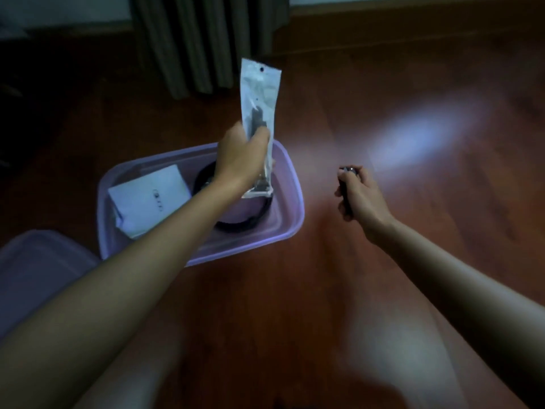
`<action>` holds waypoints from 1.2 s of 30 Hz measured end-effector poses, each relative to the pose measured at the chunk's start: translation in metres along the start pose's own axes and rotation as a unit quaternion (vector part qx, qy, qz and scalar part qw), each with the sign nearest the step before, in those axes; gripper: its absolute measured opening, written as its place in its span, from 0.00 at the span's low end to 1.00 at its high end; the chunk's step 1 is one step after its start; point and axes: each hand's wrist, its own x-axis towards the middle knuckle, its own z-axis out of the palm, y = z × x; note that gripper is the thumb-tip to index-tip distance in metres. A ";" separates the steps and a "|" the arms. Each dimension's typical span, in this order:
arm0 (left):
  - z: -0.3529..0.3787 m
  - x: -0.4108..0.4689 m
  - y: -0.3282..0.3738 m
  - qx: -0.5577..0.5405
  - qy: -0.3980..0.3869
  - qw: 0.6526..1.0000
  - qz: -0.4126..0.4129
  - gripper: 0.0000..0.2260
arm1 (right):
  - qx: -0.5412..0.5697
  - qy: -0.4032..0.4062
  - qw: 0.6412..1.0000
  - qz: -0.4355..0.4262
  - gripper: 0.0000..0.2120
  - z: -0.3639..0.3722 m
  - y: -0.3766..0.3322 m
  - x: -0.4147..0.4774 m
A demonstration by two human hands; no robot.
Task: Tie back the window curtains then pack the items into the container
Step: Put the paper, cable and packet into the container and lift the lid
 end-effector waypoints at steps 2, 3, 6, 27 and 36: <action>-0.017 -0.006 -0.016 0.010 0.000 0.999 -0.032 0.07 | 0.018 -0.011 1.000 -0.012 0.06 0.015 -0.013 0.000; -0.024 -0.008 -0.026 0.020 -0.002 0.998 -0.055 0.07 | 0.027 -0.015 0.999 -0.020 0.06 0.022 -0.020 -0.001; -0.037 -0.010 -0.056 0.059 -0.010 0.991 -0.123 0.11 | 0.054 -0.029 0.997 -0.036 0.06 0.036 -0.035 -0.005; -0.054 -0.047 -0.086 0.550 -0.144 0.801 0.190 0.30 | -0.212 -0.111 0.957 -0.164 0.13 0.089 -0.041 -0.011; -0.074 -0.051 -0.090 0.513 -0.189 0.812 0.205 0.32 | -0.396 -0.082 0.880 -0.250 0.18 0.126 -0.032 -0.009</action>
